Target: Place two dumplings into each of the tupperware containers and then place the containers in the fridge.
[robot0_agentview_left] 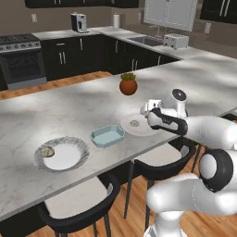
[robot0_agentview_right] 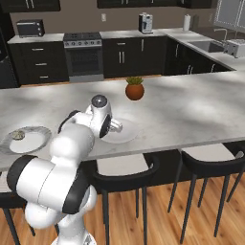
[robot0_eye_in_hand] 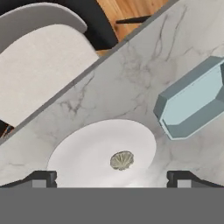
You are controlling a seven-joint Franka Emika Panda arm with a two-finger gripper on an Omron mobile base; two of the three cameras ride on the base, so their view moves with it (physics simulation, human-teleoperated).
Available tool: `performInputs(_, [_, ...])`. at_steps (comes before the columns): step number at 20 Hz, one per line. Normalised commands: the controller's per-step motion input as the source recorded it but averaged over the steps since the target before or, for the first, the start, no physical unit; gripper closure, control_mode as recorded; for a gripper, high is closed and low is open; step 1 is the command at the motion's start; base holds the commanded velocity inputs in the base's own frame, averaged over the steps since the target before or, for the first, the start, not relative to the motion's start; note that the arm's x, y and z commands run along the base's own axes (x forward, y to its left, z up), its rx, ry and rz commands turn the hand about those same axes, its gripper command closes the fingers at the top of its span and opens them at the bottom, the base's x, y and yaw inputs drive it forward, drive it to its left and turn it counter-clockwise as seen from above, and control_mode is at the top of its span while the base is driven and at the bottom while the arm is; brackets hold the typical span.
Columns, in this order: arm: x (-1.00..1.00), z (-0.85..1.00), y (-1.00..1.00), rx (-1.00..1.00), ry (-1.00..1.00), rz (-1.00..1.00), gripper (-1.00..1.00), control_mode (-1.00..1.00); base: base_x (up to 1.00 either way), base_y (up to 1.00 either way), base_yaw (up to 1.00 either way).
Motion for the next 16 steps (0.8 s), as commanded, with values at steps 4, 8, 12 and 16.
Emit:
performInputs(4, [0.62,-0.07,0.22,-0.03,0.32,-0.05,-1.00,-1.00,0.00,0.00,0.00])
performInputs(8, [0.39,-0.19,0.07,0.00,0.25,-0.21,-1.00,-1.00,0.00,0.00,0.00])
performInputs(12, [0.25,-0.35,0.01,0.00,0.21,-0.25,-1.00,-1.00,0.00,0.00,0.00])
performInputs(16, [0.26,-0.51,0.00,0.00,0.06,-0.21,-1.00,-1.00,0.00,0.00,0.00])
